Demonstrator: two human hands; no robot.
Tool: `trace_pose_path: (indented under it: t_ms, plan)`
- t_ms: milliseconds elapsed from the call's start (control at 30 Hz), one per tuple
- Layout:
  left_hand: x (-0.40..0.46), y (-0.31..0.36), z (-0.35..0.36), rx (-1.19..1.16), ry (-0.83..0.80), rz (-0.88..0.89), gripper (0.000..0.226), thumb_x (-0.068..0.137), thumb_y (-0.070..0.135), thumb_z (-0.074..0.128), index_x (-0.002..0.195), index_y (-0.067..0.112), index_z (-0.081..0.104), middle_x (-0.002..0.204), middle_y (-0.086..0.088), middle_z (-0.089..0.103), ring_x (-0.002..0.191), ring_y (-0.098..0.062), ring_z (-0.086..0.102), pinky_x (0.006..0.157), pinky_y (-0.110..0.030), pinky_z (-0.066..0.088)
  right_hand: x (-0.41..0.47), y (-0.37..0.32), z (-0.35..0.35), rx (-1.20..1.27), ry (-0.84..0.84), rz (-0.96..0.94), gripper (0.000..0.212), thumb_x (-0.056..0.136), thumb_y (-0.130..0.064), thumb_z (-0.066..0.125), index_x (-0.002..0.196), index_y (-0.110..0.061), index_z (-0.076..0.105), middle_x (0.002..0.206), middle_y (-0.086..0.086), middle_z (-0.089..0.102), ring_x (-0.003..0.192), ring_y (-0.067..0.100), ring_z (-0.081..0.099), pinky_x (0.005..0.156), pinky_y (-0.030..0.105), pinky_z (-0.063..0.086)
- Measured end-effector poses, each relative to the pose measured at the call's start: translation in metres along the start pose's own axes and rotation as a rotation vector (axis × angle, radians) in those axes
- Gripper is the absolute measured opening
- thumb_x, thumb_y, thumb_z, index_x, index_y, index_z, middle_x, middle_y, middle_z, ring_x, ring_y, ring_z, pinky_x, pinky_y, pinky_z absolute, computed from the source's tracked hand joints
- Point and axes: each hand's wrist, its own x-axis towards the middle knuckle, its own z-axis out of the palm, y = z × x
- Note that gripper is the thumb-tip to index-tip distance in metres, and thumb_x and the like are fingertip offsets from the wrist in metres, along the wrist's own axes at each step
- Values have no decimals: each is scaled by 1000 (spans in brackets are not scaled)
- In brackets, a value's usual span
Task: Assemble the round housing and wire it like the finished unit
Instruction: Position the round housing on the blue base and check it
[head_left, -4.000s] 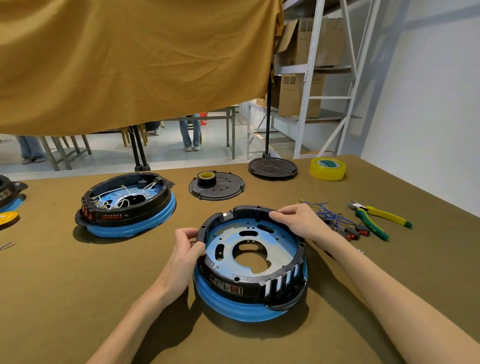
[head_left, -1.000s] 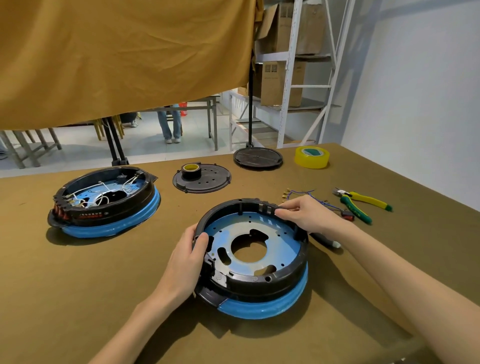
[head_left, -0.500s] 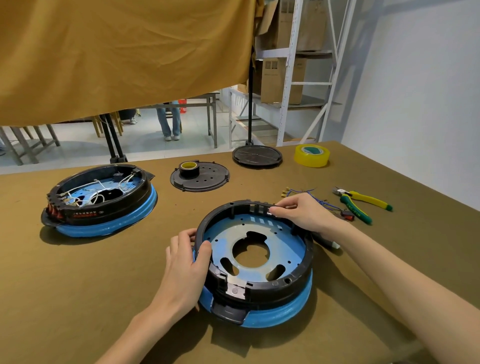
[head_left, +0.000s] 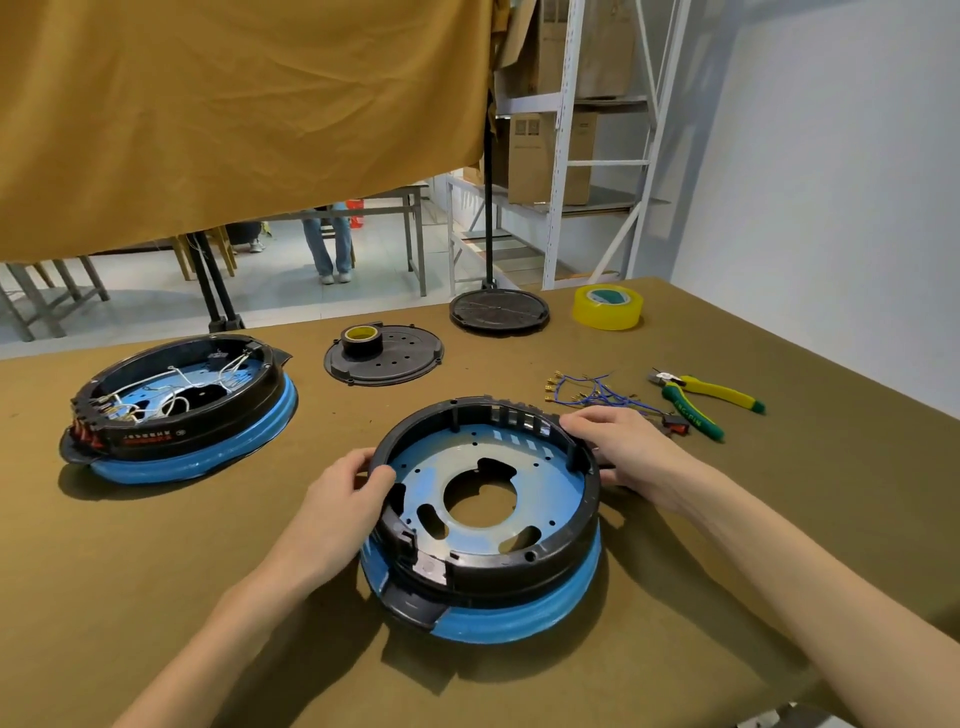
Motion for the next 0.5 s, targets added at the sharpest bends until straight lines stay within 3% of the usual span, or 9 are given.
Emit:
trace_pose_path:
  t_ms: [100, 167, 233, 300, 367, 433, 500]
  plan:
    - [27, 15, -16, 99, -105, -12, 17, 106, 31, 48, 108, 36, 64, 90, 13, 74, 91, -3, 70, 66, -13, 53, -4, -3, -3, 19, -22, 39, 24, 100, -34, 65, 119, -19, 67, 110, 8, 73, 97, 23, 74, 78, 38, 63]
    - [40, 25, -25, 206, -95, -6, 27, 105, 32, 51, 129, 24, 62, 114, 12, 69, 108, -7, 65, 83, -18, 51, -8, -2, -2, 3, -16, 39, 29, 99, -35, 66, 123, -18, 63, 115, 9, 71, 97, 23, 75, 78, 38, 64]
    - [41, 37, -24, 340, 53, 76, 41, 103, 32, 57, 141, 18, 55, 133, 4, 60, 117, -9, 58, 94, -24, 49, -13, 3, 1, -36, 13, 10, 28, 100, -38, 64, 122, -21, 63, 116, 6, 70, 93, 19, 75, 71, 32, 64]
    - [30, 49, -9, 346, 135, 244, 25, 100, 33, 59, 125, 30, 61, 119, 12, 64, 102, 5, 60, 81, -11, 50, -16, 7, 3, -55, 33, -21, 23, 101, -39, 62, 119, -25, 63, 114, 2, 70, 90, 17, 75, 67, 29, 63]
    - [17, 62, 15, 326, -18, 249, 5, 98, 43, 57, 102, 43, 60, 97, 21, 67, 90, 11, 60, 64, -4, 48, -17, 8, 3, -57, 40, -29, 20, 101, -38, 61, 117, -27, 64, 113, 0, 69, 93, 18, 74, 69, 30, 63]
    - [12, 72, 40, 381, -313, 118, 27, 96, 56, 51, 92, 30, 58, 84, 12, 68, 74, -3, 64, 64, -13, 49, -19, 6, 4, -43, 37, -28, 18, 102, -36, 61, 116, -26, 67, 112, 1, 70, 98, 20, 73, 75, 34, 64]
    - [21, 79, 63, 464, -459, 1, 38, 99, 55, 49, 88, 18, 51, 74, 0, 52, 68, -19, 52, 65, -31, 42, -21, 6, 6, -29, 45, -33, 17, 102, -35, 62, 115, -26, 69, 111, 2, 73, 100, 19, 73, 78, 37, 64]
